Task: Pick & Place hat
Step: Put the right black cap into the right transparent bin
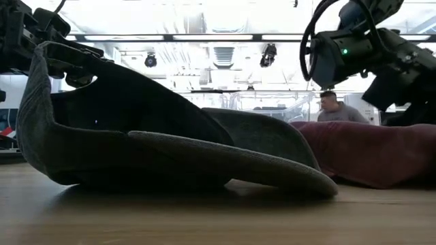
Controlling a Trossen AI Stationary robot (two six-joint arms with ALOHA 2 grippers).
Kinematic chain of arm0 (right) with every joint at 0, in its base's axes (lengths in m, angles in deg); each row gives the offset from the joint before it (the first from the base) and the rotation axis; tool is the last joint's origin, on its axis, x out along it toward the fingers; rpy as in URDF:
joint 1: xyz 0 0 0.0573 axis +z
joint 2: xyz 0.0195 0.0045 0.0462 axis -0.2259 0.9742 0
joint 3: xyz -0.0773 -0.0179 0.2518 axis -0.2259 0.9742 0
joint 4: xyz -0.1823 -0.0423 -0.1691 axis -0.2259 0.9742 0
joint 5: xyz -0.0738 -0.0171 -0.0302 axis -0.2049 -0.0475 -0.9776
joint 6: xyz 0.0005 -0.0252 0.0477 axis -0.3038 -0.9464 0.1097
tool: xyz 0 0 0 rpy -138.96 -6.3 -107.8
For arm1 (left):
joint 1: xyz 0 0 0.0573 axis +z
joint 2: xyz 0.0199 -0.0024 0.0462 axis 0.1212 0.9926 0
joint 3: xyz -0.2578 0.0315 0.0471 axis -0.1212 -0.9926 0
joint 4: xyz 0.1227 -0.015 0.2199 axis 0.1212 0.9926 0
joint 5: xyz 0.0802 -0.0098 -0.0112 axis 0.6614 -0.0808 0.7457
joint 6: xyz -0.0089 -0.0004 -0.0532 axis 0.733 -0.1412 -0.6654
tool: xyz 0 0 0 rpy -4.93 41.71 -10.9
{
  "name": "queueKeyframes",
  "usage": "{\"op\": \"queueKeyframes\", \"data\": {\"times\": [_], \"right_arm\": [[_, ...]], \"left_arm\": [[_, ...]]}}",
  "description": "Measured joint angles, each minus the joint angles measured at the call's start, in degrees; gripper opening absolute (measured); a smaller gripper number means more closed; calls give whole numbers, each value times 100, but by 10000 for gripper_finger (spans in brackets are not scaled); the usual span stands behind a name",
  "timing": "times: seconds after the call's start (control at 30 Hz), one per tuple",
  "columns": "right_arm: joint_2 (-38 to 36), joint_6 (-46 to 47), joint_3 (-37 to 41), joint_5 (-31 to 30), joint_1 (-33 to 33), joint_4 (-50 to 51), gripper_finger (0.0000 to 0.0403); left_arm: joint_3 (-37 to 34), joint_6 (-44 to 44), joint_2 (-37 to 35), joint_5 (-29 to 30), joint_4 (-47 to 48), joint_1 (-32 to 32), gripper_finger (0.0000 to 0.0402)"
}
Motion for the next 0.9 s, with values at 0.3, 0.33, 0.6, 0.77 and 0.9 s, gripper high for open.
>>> {"op": "queueKeyframes", "data": {"times": [0.3,0.33,0.6,0.77,0.9], "right_arm": [[-703,66,-557,659,-133,1635,11],[-849,157,-677,889,-198,1747,11],[-2321,1431,-1649,1197,-1466,1199,10],[-2989,1798,-2243,-653,-2409,54,11],[-3209,1560,-2610,-3771,-2551,-121,12]], "left_arm": [[0,0,-1,0,-2,0,186],[0,0,-1,0,-2,0,186],[0,0,0,0,-2,0,186],[0,0,0,0,-2,0,186],[0,0,0,0,-2,-2,186]]}}
